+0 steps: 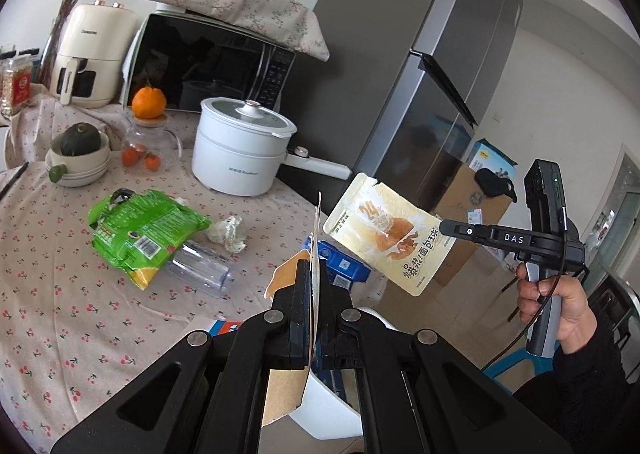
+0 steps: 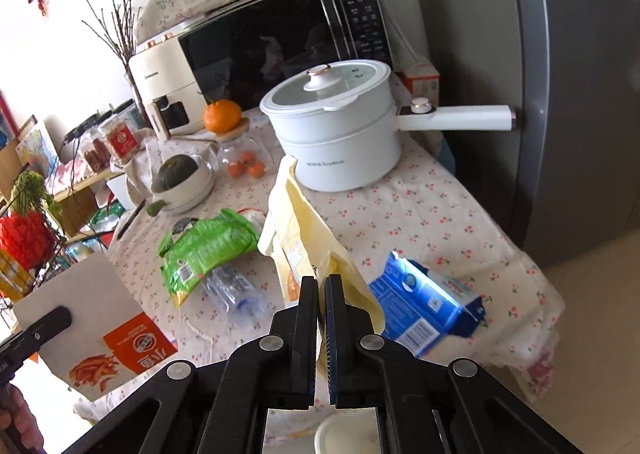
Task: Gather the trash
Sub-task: 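Carry the cardboard and cream bag over the white bin and open both grippers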
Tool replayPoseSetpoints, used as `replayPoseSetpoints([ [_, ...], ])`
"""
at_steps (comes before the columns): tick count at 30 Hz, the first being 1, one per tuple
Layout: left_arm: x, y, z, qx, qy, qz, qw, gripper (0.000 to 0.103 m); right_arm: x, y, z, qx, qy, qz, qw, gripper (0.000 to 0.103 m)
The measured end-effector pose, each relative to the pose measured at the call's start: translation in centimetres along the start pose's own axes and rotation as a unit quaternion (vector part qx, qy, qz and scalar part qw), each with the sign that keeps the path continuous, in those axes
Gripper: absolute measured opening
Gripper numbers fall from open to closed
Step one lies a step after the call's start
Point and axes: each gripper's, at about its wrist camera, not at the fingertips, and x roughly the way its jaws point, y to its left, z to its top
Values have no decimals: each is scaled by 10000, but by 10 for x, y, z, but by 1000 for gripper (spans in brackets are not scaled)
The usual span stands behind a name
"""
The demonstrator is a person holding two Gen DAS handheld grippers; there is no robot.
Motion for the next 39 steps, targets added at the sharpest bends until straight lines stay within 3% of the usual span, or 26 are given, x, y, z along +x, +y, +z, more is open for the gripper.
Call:
replayPoseSetpoints([
  [13, 62, -103, -51, 645, 894, -1019, 9887, 0, -65, -62, -54, 584, 568, -699, 9942, 2],
  [22, 129, -130, -77, 455, 1340, -1586, 9772, 0, -81, -100, -79, 925, 713, -1033, 9878, 2],
  [28, 171, -119, -98, 515, 1618, -1338, 9764, 3, -67, -118, -87, 1075, 988, -1201, 9820, 3],
  [30, 180, -112, -101, 537, 1810, -1117, 9756, 9, -64, -119, -87, 1045, 1021, -1250, 9813, 3],
  [32, 181, -106, -100, 528, 1894, -980, 9756, 49, -60, -119, -88, 1025, 1076, -1262, 9808, 3],
  [34, 173, -101, -97, 538, 1787, -818, 9790, 72, -55, -120, -91, 1017, 1152, -1256, 9801, 3],
  [39, 156, -90, -89, 749, 1813, -365, 9799, 80, -44, -119, -95, 997, 1313, -1246, 9784, 3],
])
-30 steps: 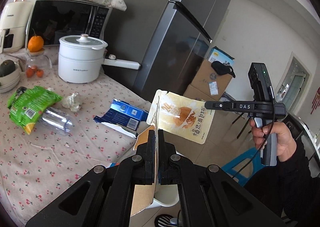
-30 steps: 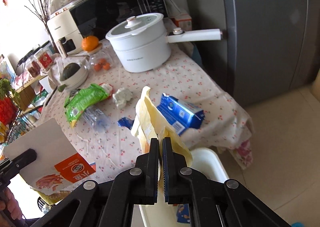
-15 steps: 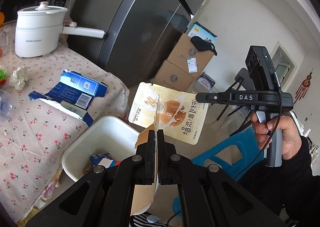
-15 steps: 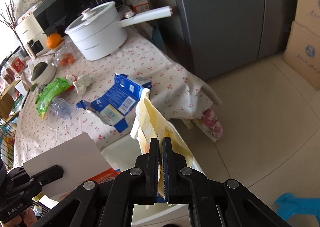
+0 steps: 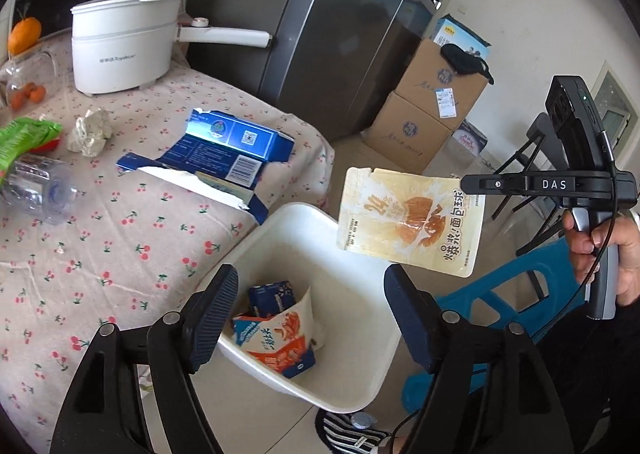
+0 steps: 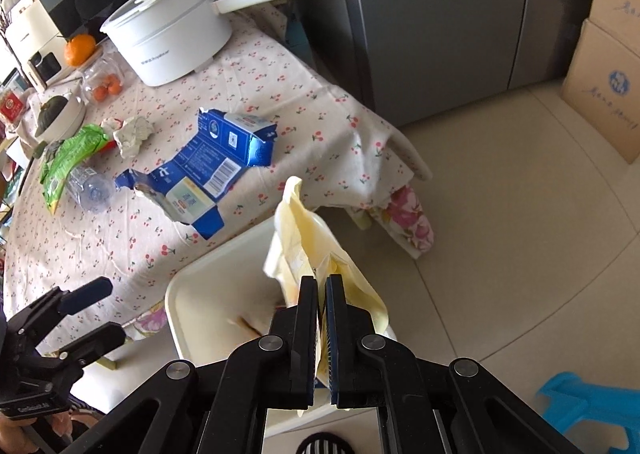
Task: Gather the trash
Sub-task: 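Carry the cardboard and cream bag over the white bin and open both grippers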
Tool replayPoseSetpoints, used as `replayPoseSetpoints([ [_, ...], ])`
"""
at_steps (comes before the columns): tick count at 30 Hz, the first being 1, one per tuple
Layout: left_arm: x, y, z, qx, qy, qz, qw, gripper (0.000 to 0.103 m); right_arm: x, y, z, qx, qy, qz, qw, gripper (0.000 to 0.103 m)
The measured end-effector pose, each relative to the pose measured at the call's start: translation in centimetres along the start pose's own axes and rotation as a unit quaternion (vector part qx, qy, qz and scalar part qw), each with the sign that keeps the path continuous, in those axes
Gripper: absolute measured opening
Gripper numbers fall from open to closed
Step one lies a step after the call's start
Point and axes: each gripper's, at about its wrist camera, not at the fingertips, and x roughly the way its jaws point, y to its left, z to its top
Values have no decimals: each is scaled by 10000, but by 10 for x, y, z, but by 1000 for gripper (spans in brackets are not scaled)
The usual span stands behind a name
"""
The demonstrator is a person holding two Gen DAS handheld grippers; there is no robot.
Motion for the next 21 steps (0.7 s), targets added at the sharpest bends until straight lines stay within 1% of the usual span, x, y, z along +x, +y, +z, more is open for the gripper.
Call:
replayPoseSetpoints([
  [3, -11, 9, -5, 79, 88, 340, 9994, 91, 7, 4, -1, -24, 103, 60, 9999, 3],
  [6, -23, 23, -11, -15, 124, 564, 9983, 94, 21, 8, -3, 5, 310, 225, 9993, 3],
  [8, -31, 32, -14, -102, 133, 680, 9975, 100, 32, 13, -5, 20, 485, 354, 9982, 3],
  [12, -50, 50, -20, -264, 56, 879, 9958, 103, 53, 25, -5, 9, 775, 432, 9961, 9],
  [14, -58, 58, -23, -344, 32, 919, 9952, 103, 59, 27, -2, 104, 845, 477, 9952, 19],
  [16, -67, 65, -26, -412, -36, 1017, 9940, 103, 60, 28, 0, 228, 843, 473, 9951, 47],
  [18, -73, 72, -29, -479, -75, 1099, 9928, 103, 58, 32, 3, 257, 746, 466, 9958, 56],
  [21, -80, 83, -34, -585, -89, 1258, 9903, 103, 56, 40, 8, 231, 642, 466, 9966, 62],
])
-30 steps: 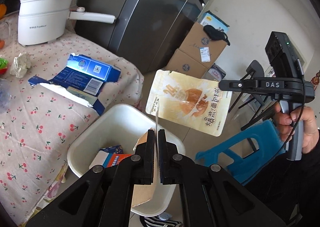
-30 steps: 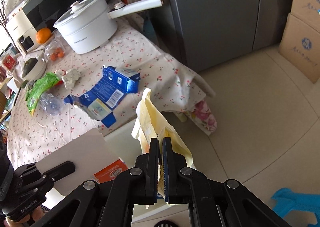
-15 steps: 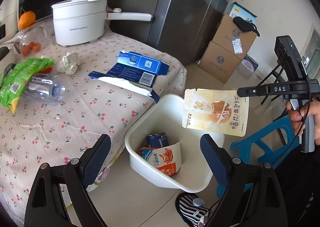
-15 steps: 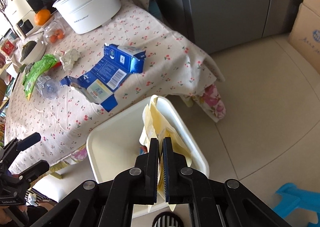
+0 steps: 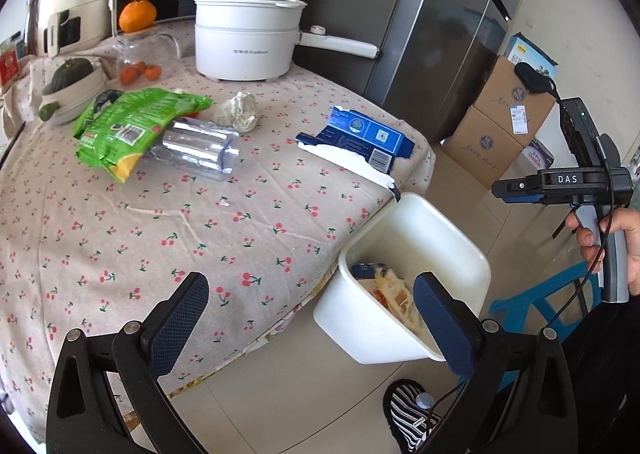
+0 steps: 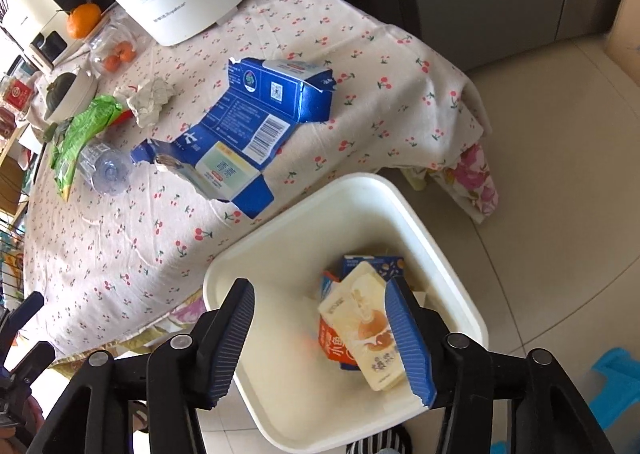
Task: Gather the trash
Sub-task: 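Carry the cardboard and cream bag over the white bin and open both grippers, then grasp the torn blue milk carton with the right gripper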
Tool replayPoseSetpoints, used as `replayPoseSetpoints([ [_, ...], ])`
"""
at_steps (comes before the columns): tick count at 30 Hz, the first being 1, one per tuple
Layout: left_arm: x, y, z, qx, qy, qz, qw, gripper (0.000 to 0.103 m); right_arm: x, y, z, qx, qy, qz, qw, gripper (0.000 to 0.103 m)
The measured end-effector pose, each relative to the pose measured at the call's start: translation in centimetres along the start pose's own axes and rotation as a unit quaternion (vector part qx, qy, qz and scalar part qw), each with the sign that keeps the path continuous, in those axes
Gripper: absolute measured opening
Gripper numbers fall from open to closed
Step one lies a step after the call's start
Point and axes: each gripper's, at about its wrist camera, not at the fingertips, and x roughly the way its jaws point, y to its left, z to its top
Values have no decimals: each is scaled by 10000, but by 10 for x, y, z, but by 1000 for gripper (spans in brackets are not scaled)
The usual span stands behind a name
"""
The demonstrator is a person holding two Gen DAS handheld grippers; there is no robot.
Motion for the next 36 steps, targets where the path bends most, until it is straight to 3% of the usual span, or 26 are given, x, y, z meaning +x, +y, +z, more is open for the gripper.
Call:
replayPoseSetpoints([
  [12, 0, 67, -8, -781, -358, 875, 9925, 103, 21, 50, 11, -702, -504, -646, 9942, 75],
  [17, 14, 96, -3, -812, -440, 1187, 9886, 103, 38, 75, 20, -1098, -794, -876, 9869, 78],
  [24, 37, 121, 28, -16, -714, 1649, 9837, 103, 75, 111, 32, -1681, -841, -1088, 9761, 79],
  [31, 77, 121, 56, 1294, -554, 2422, 9600, 103, 114, 139, 40, -2237, -639, -1316, 9636, 79],
  [36, 98, 128, 66, 1611, -384, 2902, 9425, 103, 139, 143, 50, -2433, -511, -1573, 9557, 79],
])
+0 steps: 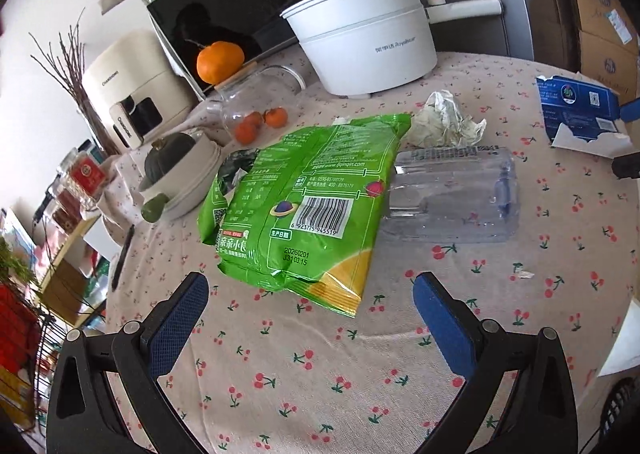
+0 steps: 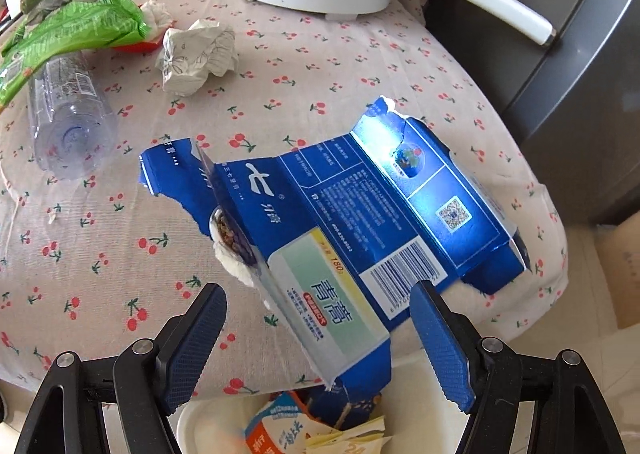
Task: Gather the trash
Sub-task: 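Grasp the torn blue milk carton with the right gripper, then hold the blue carton in the right gripper while the left grasps the green snack bag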
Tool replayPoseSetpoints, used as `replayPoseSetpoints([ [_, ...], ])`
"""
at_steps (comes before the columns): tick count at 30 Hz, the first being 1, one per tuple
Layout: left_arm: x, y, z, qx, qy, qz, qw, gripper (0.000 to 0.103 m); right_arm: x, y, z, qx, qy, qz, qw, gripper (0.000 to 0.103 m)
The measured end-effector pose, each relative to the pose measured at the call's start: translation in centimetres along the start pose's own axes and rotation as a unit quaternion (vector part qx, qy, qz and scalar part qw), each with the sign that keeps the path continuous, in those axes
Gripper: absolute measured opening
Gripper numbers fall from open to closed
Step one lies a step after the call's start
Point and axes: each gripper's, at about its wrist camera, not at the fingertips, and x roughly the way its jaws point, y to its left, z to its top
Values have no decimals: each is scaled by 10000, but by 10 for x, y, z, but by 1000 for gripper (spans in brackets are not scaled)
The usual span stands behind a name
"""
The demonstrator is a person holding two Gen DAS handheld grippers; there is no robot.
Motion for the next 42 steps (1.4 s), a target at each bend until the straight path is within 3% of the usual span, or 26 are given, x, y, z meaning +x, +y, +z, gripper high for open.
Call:
replayPoseSetpoints([
  [3, 8, 0, 3, 58, 14, 158, 9999, 93, 9, 1, 5, -152, 20, -128, 9998, 79],
  [6, 15, -3, 7, 71, 126, 55, 9999, 76, 19, -1, 8, -128, 118, -112, 9998, 79],
  [8, 19, -6, 10, 114, 179, -18, 9998, 62, 23, -3, 10, -102, 154, -100, 9998, 79],
  [11, 20, -8, 13, 85, 197, -52, 9998, 31, 28, -4, 12, -103, 172, -127, 9997, 79],
  [13, 16, -7, 15, -16, 167, -77, 9998, 19, 29, -4, 12, -127, 156, -158, 9997, 79],
  [15, 8, -7, 16, -110, 68, -113, 9999, 12, 29, -4, 13, -173, 120, -199, 9996, 78],
  [18, -5, -1, 19, -315, -47, -238, 9992, 1, 27, -2, 13, -264, 55, -213, 9994, 69],
  [23, -30, 14, 20, -779, -138, -404, 9960, 0, 21, 1, 12, -376, 69, -137, 9992, 45],
  [25, -40, 18, 20, -898, -155, -531, 9944, 0, 16, -1, 12, -347, 58, -124, 9993, 26],
  [26, -44, 20, 19, -959, -174, -570, 9936, 0, 14, -3, 13, -309, 53, -89, 9995, 22],
  [31, -63, 36, 13, -1479, -243, -925, 9844, 0, -7, -14, 17, -11, -119, 30, 9999, 7],
  [33, -67, 43, 9, -1659, -246, -1197, 9785, 0, -16, -20, 18, 183, -203, 124, 9995, 6],
  [36, -69, 44, 2, -1478, -231, -1078, 9829, 4, -28, -27, 19, 473, -288, 314, 9980, 5],
  [37, -67, 43, 0, -1333, -173, -993, 9859, 13, -31, -29, 18, 545, -295, 360, 9974, 5],
  [38, -62, 42, -1, -1187, -89, -901, 9888, 29, -33, -31, 18, 611, -295, 406, 9969, 5],
  [40, -53, 39, -3, -868, 18, -655, 9941, 51, -35, -32, 17, 696, -287, 489, 9960, 5],
  [42, -42, 36, -2, -543, 14, -359, 9979, 55, -36, -30, 18, 721, -279, 559, 9954, 5],
])
